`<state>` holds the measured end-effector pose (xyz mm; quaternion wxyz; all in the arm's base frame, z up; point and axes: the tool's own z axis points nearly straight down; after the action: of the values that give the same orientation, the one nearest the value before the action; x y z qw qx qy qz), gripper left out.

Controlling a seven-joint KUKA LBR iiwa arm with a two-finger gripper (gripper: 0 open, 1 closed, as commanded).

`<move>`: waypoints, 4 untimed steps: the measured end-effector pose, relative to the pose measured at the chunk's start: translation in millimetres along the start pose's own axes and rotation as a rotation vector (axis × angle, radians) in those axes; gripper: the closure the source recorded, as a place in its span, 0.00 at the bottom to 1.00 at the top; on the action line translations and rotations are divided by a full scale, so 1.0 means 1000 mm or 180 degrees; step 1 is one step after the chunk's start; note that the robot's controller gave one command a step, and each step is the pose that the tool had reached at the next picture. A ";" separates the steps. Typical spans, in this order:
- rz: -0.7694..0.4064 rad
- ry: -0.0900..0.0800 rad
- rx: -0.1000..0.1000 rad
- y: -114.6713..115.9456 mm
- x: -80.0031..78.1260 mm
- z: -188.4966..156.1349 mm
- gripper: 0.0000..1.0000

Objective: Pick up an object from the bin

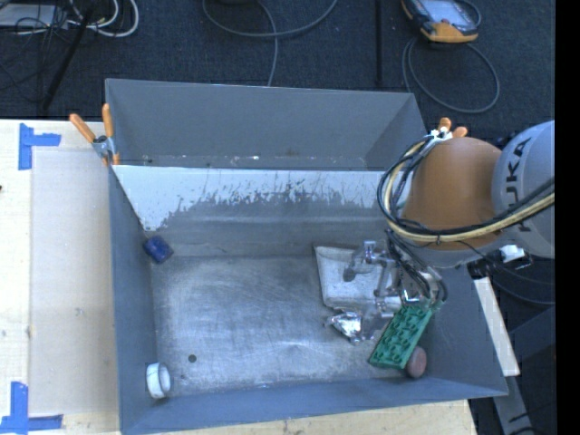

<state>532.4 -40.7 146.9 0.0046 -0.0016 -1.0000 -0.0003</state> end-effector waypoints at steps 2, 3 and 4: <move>-0.0174 -0.0120 0.0005 -0.030 0.004 0.047 0.00; -0.0035 -0.0121 0.0001 -0.029 0.003 0.047 0.00; -0.0416 -0.0136 0.0013 -0.030 0.002 0.048 0.00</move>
Offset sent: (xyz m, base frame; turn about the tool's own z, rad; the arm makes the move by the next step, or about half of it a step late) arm -0.0206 -0.0452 -0.0769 0.0304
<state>529.5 -71.0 99.2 -0.0168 0.0637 -0.9978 0.0015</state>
